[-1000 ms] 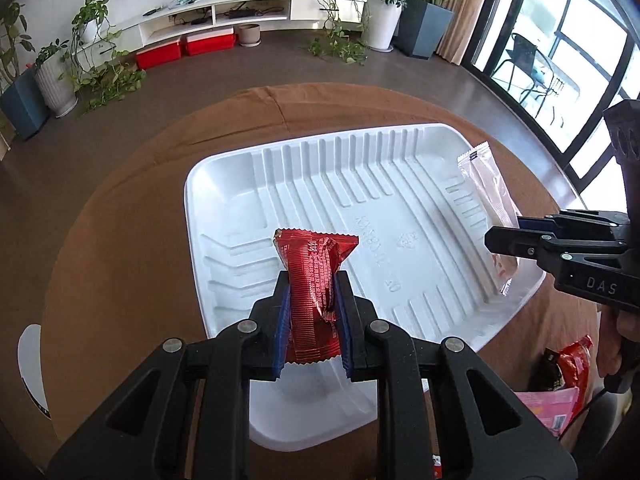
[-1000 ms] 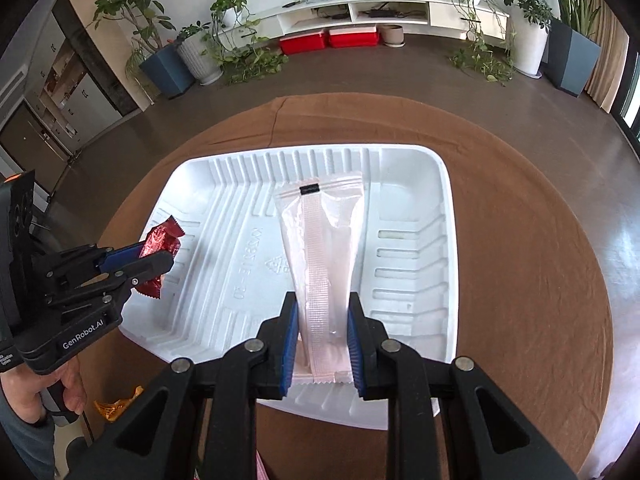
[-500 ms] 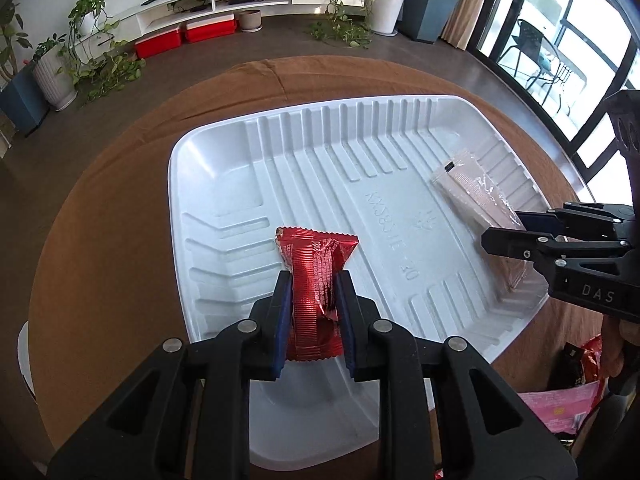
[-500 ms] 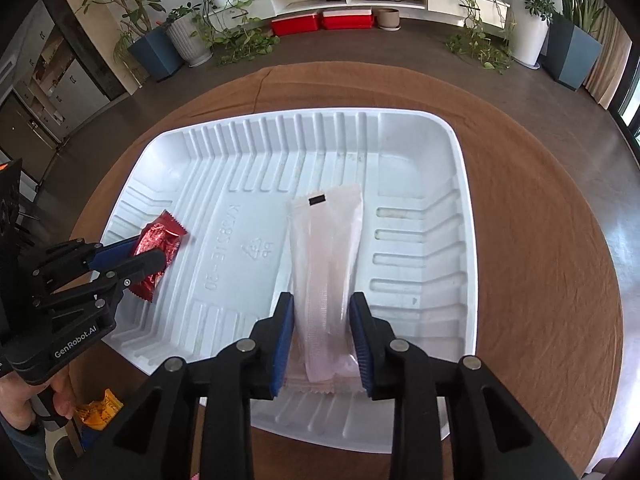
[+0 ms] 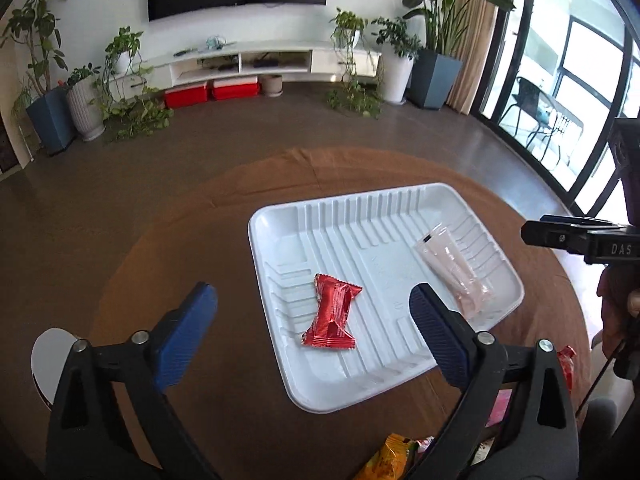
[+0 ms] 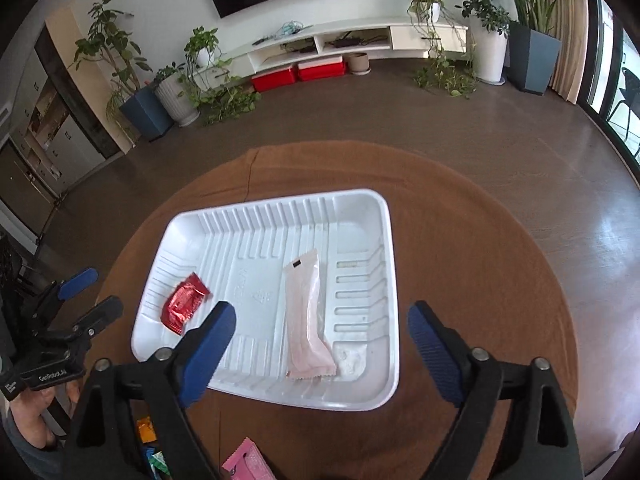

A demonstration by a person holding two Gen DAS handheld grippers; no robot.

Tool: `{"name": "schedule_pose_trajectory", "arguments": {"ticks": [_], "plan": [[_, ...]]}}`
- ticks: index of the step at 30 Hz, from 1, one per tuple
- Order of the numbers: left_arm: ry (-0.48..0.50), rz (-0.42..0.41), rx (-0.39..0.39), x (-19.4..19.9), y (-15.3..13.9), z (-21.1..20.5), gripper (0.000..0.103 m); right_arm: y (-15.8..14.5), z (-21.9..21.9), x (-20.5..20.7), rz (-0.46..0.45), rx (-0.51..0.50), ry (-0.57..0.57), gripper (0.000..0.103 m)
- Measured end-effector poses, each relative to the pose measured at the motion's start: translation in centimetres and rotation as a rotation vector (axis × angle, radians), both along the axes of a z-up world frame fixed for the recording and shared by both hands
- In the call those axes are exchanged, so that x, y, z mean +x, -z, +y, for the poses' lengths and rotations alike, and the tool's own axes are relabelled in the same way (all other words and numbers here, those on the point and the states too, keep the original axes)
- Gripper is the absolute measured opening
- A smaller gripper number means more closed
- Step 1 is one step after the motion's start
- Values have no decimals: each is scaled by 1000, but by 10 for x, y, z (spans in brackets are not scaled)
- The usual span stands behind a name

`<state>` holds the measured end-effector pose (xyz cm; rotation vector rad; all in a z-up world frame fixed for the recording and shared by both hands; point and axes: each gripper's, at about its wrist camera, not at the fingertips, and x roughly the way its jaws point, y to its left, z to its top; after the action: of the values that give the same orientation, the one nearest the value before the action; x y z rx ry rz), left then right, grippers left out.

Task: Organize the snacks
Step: 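Move both tools back over the snack pile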

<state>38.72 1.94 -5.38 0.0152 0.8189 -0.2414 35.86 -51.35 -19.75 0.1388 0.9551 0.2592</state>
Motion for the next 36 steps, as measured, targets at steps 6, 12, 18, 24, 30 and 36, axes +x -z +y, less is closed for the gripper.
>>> {"name": "schedule_pose_trajectory", "arguments": {"ticks": [6, 12, 18, 24, 30, 36], "plan": [[2, -250, -33, -80, -45, 9, 103, -51, -29, -71, -217, 239, 29, 101], [-123, -169, 21, -144, -49, 23, 103, -49, -43, -142, -284, 399, -1, 103], [-188, -122, -93, -217, -27, 43, 103, -27, -45, -207, -252, 379, 1, 103], [-66, -29, -61, -274, 17, 10, 103, 15, -34, -260, -152, 313, 29, 102], [17, 25, -158, -302, 49, -4, 103, 50, -11, -289, -7, 352, -35, 92], [52, 41, -184, -309, 43, 1, 103, 67, 31, -295, 72, 424, -133, 84]]}}
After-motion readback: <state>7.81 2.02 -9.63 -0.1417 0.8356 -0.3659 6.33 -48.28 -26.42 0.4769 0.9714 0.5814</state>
